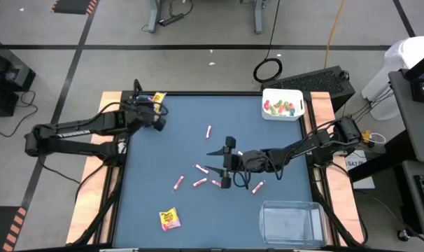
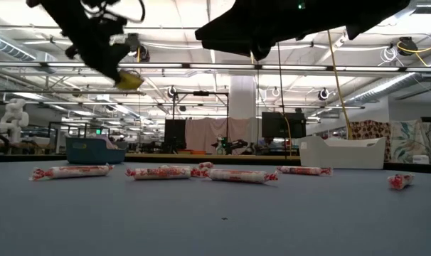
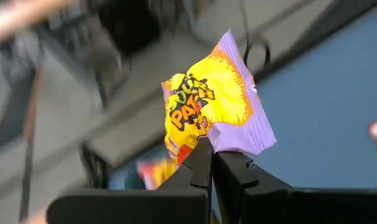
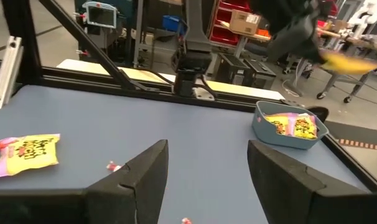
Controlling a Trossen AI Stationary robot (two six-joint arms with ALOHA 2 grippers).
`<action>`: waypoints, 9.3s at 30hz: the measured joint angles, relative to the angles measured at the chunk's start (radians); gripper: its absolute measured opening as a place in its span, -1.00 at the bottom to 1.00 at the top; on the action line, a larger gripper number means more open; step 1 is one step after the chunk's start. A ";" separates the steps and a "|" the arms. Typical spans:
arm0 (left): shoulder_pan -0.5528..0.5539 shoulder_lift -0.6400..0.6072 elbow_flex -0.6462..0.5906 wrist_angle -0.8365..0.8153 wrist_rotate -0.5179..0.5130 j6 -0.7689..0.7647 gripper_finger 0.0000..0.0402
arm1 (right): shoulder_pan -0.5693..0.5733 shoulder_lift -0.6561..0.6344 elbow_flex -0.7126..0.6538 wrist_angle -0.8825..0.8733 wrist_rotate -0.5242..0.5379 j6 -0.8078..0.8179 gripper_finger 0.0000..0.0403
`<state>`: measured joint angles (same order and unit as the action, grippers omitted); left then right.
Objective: Sort candy
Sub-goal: Put the yellow candy pack into the blue bin
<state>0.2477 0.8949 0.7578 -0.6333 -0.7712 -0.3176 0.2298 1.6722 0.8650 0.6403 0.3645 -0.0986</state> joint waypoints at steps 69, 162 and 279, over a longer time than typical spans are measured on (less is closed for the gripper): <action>0.360 0.354 -0.055 -0.130 0.387 -0.051 -0.96 | -0.096 0.000 0.000 -0.059 -0.004 -0.077 0.04; -1.074 0.556 0.058 0.310 0.523 -0.459 0.01 | 0.097 0.000 0.000 -0.262 -0.149 0.313 0.04; -1.129 0.720 0.163 0.312 -0.304 -0.100 0.21 | 0.050 0.417 0.814 -1.084 -0.153 0.119 -1.00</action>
<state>-0.8817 1.6150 0.9204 -0.3210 -1.0752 -0.4174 0.2797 2.0892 1.6791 -0.4436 0.2116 0.0205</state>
